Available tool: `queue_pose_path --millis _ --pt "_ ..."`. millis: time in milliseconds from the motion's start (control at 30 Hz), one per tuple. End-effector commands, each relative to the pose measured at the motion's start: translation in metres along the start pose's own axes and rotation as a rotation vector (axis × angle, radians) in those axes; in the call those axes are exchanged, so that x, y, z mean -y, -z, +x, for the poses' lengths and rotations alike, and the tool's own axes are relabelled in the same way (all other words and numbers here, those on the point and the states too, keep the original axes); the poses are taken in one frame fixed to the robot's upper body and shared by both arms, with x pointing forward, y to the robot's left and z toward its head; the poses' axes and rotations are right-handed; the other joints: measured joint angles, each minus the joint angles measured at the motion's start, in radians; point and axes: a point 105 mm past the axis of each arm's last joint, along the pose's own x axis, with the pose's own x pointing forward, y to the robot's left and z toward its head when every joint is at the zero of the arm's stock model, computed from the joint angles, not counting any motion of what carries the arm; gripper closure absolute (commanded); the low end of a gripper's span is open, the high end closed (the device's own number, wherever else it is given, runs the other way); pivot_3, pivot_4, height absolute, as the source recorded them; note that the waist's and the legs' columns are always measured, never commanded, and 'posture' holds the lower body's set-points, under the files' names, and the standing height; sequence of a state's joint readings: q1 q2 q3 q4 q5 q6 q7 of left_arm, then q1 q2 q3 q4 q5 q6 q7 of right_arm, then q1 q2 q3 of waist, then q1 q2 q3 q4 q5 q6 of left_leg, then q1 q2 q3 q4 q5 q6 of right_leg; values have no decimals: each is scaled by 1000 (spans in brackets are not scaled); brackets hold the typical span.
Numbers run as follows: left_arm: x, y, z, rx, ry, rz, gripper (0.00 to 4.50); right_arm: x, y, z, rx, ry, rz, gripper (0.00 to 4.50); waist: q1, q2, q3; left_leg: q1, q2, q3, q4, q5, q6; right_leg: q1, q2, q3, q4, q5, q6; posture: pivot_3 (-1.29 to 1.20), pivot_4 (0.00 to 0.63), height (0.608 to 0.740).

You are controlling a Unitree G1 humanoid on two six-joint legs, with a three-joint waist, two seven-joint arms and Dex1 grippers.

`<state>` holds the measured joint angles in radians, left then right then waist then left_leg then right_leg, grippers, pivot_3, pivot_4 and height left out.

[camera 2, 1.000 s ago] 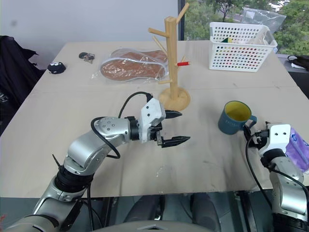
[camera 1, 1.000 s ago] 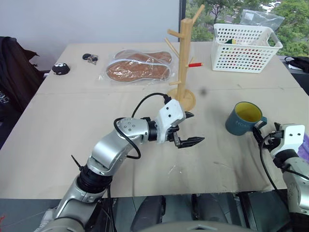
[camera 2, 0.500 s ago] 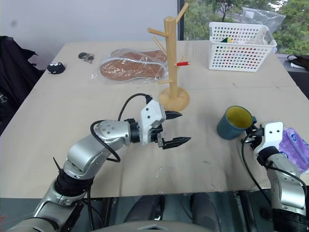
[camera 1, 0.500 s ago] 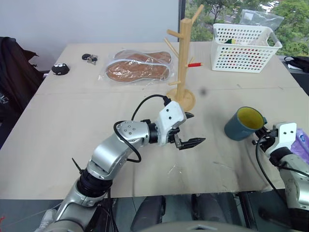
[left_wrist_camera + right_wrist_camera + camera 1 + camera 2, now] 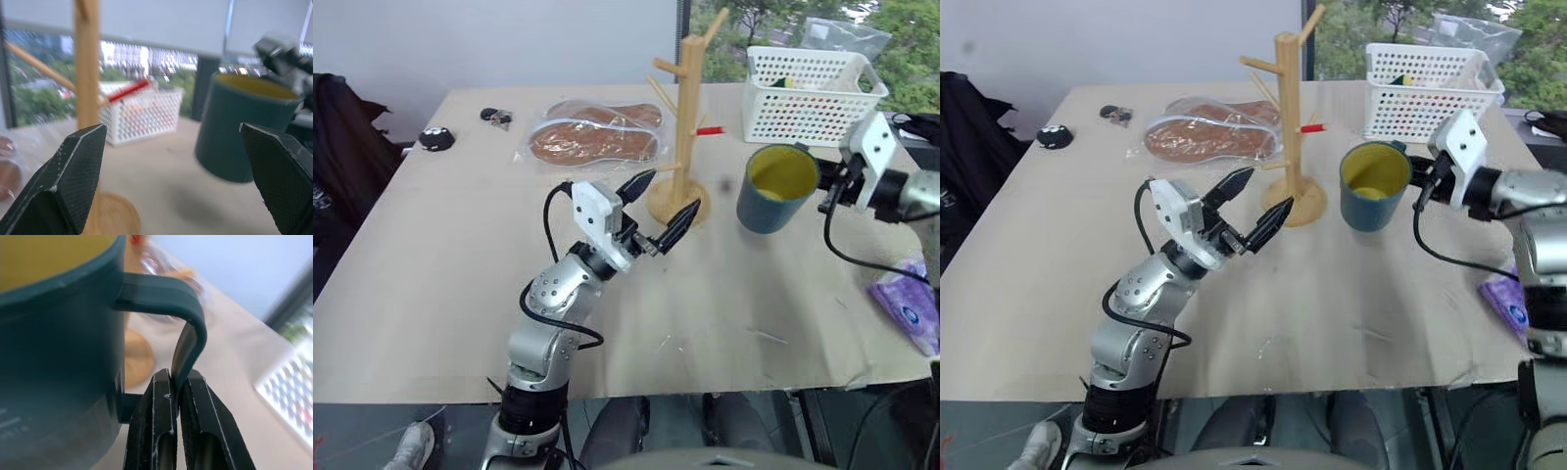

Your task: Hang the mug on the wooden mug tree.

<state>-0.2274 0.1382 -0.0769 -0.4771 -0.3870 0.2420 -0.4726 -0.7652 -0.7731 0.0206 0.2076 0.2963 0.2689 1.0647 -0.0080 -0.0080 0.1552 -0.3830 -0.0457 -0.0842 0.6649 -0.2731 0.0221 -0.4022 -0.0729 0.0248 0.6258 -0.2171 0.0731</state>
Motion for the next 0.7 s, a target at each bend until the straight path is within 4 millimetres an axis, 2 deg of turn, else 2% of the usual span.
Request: queue_pose_path --millis 33,267,700 --pt "2 -21 1 100 -39 57 0 13 -18 12 7 -67 -110 4425 -1 0 0 -1 0 0 0 0 0 -1 -1 0 0 0 0 0 150 740" --pt "7 -23 -9 142 -50 41 0 24 -40 38 -26 -207 -230 4425 -5 0 0 -8 -1 1 0 0 0 -10 -2 0 2 1 0 0 150 740" --pt "16 -7 -22 143 -52 17 0 20 -65 52 -50 -299 -338 4425 -3 1 0 -11 -2 0 0 0 0 -12 -4 -1 2 1 0 0 150 740"
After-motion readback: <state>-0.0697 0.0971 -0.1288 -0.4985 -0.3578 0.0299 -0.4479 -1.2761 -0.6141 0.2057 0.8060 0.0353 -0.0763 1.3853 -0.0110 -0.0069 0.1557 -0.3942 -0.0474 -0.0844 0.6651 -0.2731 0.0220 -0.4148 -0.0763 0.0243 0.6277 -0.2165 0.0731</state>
